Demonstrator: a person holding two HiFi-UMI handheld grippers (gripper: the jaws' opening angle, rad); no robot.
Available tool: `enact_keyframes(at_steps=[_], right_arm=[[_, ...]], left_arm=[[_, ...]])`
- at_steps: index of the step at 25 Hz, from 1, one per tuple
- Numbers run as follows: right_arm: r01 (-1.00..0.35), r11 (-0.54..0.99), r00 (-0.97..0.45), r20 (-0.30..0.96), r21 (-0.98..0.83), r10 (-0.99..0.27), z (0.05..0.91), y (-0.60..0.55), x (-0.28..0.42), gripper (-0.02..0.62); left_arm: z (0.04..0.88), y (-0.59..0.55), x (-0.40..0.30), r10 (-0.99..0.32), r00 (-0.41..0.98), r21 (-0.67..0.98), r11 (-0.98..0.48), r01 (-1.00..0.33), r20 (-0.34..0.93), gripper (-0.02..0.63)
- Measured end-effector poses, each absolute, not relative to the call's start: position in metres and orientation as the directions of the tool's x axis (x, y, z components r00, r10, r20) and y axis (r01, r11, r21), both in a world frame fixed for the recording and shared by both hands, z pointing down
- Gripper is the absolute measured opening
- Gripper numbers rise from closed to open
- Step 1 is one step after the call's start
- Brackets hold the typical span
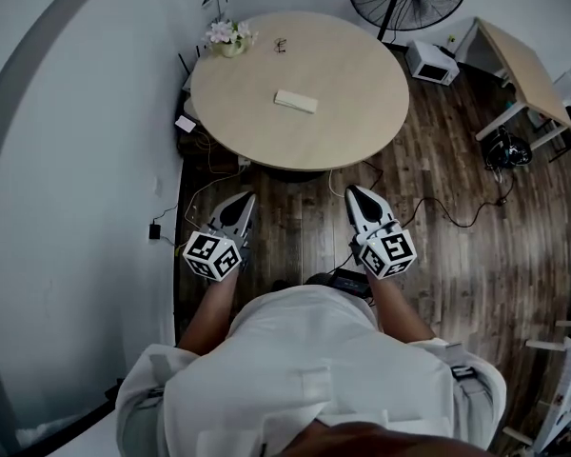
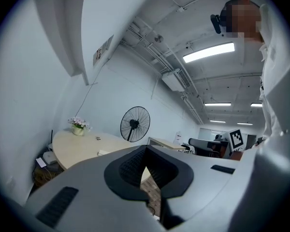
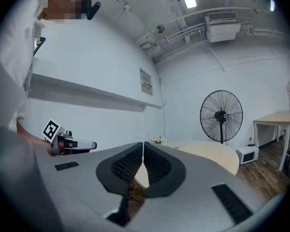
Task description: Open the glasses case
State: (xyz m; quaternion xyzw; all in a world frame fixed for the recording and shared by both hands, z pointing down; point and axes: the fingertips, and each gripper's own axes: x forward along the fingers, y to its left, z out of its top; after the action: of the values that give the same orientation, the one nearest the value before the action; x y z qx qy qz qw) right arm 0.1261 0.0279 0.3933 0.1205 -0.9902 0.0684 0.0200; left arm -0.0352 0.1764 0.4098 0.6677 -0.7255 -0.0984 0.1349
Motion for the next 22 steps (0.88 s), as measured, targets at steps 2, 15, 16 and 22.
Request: enact_keyframes(at_steps=[2,15,16,22], right_arm=[[-0.237,0.963,-0.971,0.058,-0.131,-0.232,0.393,0.022,0.115,0.026],[-0.261,0.949,-0.965,0.072,-0.174,-0.252,0.433,-0.086,0.039,0.026],[-0.257,0.949,-0.966,0.075,-0.181,-0.248,0.437,-0.098,0.029,0.026],[-0.224,0.963,-0.972,0.110,-0.148,-0.209,0.462,-0.178,-0.032,0.026]], left_arm=[[0.410,0.171,-0.049,-0.995,-0.078,0.325,0.093,-0.941,0.059,0.012],[0.437,0.068,-0.129,-0.992,-0.068,0.315,0.099,-0.944,0.107,0.012],[0.439,0.056,-0.140,-0.991,-0.070,0.314,0.104,-0.944,0.118,0.012],[0.447,-0.016,-0.206,-0.982,-0.103,0.303,0.148,-0.941,0.158,0.012]])
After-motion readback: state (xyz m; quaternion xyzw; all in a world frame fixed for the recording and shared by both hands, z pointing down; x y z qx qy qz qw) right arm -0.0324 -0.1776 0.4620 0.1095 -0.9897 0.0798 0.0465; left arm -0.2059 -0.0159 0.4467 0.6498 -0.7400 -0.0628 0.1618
